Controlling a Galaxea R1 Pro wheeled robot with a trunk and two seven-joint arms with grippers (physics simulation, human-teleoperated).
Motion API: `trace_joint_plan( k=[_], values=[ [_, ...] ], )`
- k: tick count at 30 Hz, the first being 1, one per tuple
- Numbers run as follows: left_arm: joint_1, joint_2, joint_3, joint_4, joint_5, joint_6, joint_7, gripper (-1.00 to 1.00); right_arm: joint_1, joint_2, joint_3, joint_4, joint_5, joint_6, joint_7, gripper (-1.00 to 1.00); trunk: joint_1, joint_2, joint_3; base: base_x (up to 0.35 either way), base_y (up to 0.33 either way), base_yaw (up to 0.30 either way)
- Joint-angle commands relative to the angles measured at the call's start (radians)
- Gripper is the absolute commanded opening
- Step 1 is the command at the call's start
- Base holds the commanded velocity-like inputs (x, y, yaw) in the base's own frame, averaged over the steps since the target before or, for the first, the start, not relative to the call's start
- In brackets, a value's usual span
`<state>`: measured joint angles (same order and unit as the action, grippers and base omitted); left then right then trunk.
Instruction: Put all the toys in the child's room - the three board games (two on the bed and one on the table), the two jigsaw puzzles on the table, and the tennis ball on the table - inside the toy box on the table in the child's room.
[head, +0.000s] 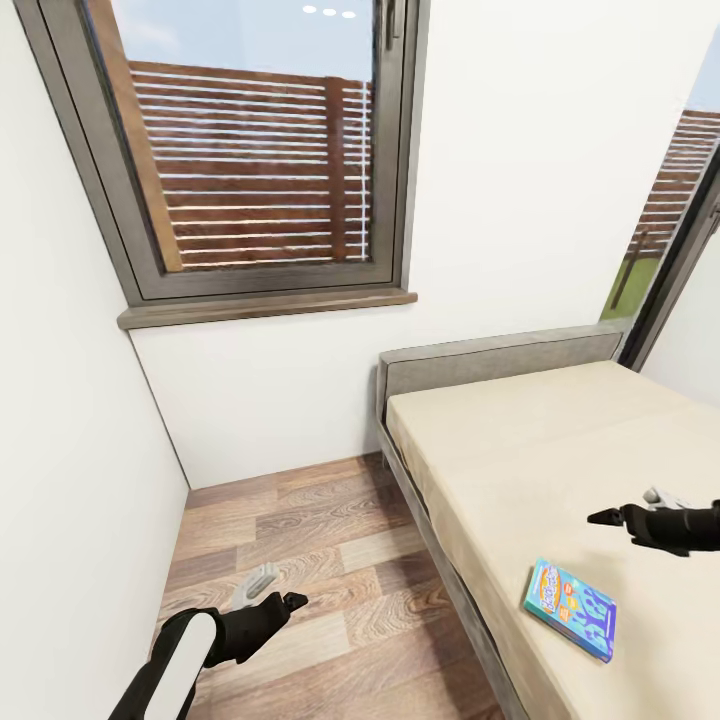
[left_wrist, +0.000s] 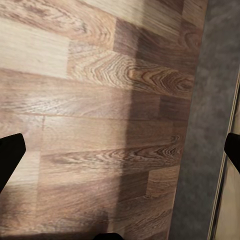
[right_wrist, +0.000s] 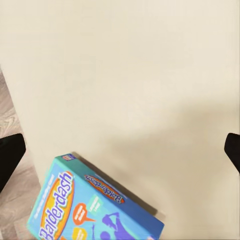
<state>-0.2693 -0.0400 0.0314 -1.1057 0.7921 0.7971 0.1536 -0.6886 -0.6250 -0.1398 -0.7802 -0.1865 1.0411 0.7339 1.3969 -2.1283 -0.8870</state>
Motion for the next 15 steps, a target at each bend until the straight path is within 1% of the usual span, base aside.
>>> trace_joint_plan(
  k=[1,2,3,5,6,8,9,10,11,13,15],
  values=[
    [0.0,-0.001,0.002,-0.001,0.011,0.005,0.009,1.0,0.003,-0.006,-0.002,0.0,-0.003,0.006,0.006,1.0,0.0,0.0,-0.001,0.0,0.0,0.0],
    [-0.001,-0.001,0.002,-0.001,0.01,0.005,0.009,1.0,0.009,-0.011,-0.003,0.001,-0.004,0.006,0.01,1.0,0.0,0.0,-0.001,0.0,0.0,0.0],
    [-0.001,-0.001,0.002,-0.001,0.01,0.005,0.009,1.0,0.009,-0.011,-0.003,0.001,-0.004,0.006,0.01,1.0,0.0,0.0,-0.001,0.0,0.0,0.0],
    [-0.001,0.0,0.002,-0.001,0.01,0.005,0.009,1.0,0.025,-0.026,-0.005,0.001,-0.006,0.006,0.016,1.0,0.0,0.0,-0.001,0.0,0.0,0.0],
    [-0.001,0.0,0.002,-0.001,0.01,0.005,0.009,1.0,0.025,-0.026,-0.005,0.001,-0.006,0.006,0.016,1.0,0.0,0.0,-0.001,0.0,0.0,0.0],
    [-0.001,0.0,0.002,-0.001,0.01,0.005,0.009,1.0,0.041,-0.043,-0.005,0.001,-0.009,0.006,0.02,1.0,0.0,0.0,-0.001,0.0,0.0,0.0],
    [-0.001,0.0,0.002,-0.001,0.01,0.005,0.009,1.0,0.041,-0.043,-0.005,0.001,-0.009,0.006,0.02,1.0,0.0,0.0,-0.001,0.0,0.0,0.0],
    [-0.001,0.0,0.002,-0.001,0.01,0.005,0.009,1.0,0.048,-0.052,-0.005,0.0,-0.01,0.006,0.022,1.0,0.0,0.0,-0.001,0.0,0.0,0.0],
    [-0.001,0.0,0.002,-0.001,0.01,0.005,0.009,1.0,0.048,-0.052,-0.005,0.0,-0.01,0.006,0.022,1.0,0.0,0.0,-0.001,0.0,0.0,0.0],
    [-0.001,0.0,0.002,0.0,0.01,0.005,0.009,1.0,0.061,-0.067,-0.004,-0.001,-0.012,0.006,0.028,1.0,0.0,0.0,-0.001,0.0,0.0,0.0],
    [-0.001,0.0,0.002,0.0,0.01,0.005,0.009,1.0,0.068,-0.072,-0.004,-0.001,-0.012,0.006,0.034,1.0,0.0,0.0,-0.001,0.0,0.0,0.0]
  ],
)
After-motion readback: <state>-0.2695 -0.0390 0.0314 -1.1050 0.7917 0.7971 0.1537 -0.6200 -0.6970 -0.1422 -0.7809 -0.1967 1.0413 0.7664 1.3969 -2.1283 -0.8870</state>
